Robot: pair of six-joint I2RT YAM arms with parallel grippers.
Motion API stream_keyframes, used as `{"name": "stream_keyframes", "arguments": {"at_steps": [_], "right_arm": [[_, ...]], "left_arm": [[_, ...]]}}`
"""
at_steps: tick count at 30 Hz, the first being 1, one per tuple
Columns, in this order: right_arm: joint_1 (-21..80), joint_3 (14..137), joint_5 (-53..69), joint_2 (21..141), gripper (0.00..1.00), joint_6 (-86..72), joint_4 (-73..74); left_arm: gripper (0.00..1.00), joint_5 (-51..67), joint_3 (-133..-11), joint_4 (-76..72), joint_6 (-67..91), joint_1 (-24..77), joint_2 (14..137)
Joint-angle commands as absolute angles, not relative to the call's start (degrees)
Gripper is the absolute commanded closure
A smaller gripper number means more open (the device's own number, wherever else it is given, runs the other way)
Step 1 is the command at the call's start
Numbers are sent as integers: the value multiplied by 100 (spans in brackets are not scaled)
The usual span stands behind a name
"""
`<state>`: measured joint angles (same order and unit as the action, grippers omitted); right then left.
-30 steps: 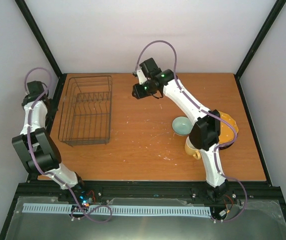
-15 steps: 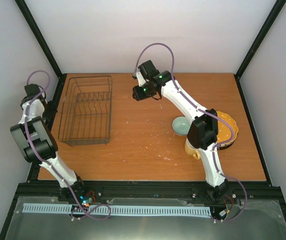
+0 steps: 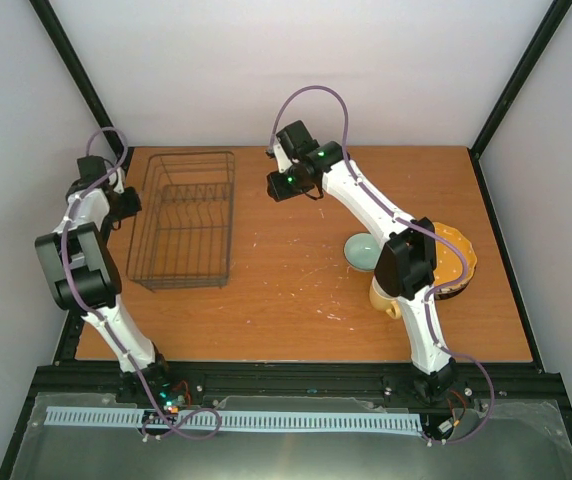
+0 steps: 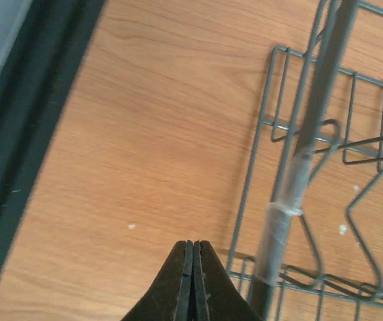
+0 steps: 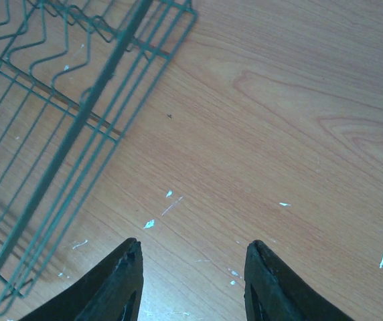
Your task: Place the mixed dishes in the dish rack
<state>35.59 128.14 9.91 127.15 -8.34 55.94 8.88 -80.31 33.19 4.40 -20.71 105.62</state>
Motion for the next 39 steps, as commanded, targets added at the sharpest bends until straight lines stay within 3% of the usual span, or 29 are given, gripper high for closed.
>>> {"name": "stream_keyframes", "arguments": {"at_steps": [1, 13, 21, 39], "right_arm": [[3516, 12763, 807, 12676, 58, -748, 5646], [3500, 12700, 709, 12678, 58, -730, 5656], [3499, 12700, 650, 12709, 57, -773, 5728], [3451, 12551, -250, 12651, 56, -848, 6154]], "left_arm": [[99, 1386, -8133, 3154, 501, -1796, 10789], [99, 1801, -7841, 2954, 861, -1636, 10582], [99, 1867, -7579, 2685, 1217, -891, 10586], [99, 1627, -8849, 2872, 1010, 0, 11606]]}}
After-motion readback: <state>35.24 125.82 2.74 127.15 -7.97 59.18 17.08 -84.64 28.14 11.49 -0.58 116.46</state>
